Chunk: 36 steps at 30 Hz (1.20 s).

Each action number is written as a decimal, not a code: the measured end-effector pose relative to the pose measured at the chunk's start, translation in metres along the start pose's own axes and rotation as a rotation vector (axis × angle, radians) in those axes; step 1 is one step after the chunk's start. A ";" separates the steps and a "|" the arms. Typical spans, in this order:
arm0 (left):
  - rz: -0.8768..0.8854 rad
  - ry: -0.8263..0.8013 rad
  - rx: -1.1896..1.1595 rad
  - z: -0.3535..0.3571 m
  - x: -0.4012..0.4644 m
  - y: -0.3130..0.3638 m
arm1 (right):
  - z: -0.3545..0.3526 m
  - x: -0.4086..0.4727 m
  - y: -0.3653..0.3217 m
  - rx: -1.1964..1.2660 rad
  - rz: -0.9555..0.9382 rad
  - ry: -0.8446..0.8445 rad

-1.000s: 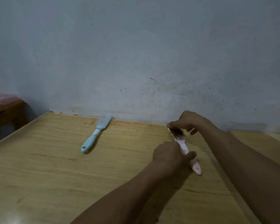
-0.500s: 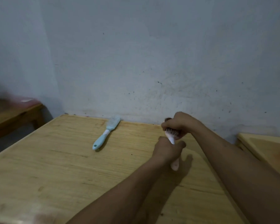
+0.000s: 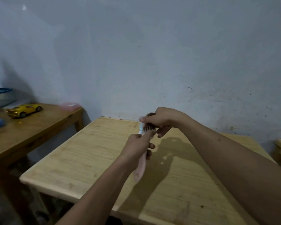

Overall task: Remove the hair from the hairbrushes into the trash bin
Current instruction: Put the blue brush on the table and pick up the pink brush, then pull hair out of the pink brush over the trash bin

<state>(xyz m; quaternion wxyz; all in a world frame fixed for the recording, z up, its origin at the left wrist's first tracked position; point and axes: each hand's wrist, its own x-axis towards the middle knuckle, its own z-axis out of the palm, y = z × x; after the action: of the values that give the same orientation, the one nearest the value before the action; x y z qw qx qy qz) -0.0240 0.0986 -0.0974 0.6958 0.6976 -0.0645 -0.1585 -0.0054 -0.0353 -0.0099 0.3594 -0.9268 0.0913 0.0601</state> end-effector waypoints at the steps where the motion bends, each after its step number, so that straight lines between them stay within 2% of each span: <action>1: 0.005 0.018 -0.003 -0.012 -0.005 0.000 | 0.007 0.003 -0.009 0.018 -0.017 -0.002; 7: 0.003 0.185 -0.042 -0.082 -0.035 0.000 | 0.046 0.016 -0.058 0.198 -0.120 -0.058; 11: 0.029 0.321 -0.059 -0.136 -0.058 -0.007 | 0.089 0.023 -0.094 0.298 -0.212 -0.214; 16: -0.002 0.529 -0.038 -0.200 -0.106 -0.028 | 0.168 0.012 -0.143 0.395 -0.292 -0.336; 23: -0.017 0.795 0.022 -0.281 -0.191 -0.095 | 0.303 -0.029 -0.191 0.399 -0.328 -0.478; 26: -0.072 0.924 0.010 -0.302 -0.232 -0.130 | 0.365 -0.047 -0.190 0.338 -0.358 -0.535; 30: -0.180 0.995 -0.049 -0.309 -0.282 -0.176 | 0.431 -0.069 -0.173 0.183 -0.379 -0.617; 33: -0.249 1.042 -0.064 -0.309 -0.304 -0.205 | 0.457 -0.084 -0.165 -0.043 -0.490 -0.559; 36: -0.304 1.089 -0.087 -0.307 -0.313 -0.223 | 0.467 -0.093 -0.164 -0.147 -0.526 -0.536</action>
<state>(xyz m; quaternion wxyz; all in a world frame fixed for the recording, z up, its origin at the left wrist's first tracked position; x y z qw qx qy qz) -0.2526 0.4930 -0.2825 0.6261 0.6508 0.4114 0.1231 -0.0829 0.4122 -0.2290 0.3064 -0.8931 -0.2515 0.2125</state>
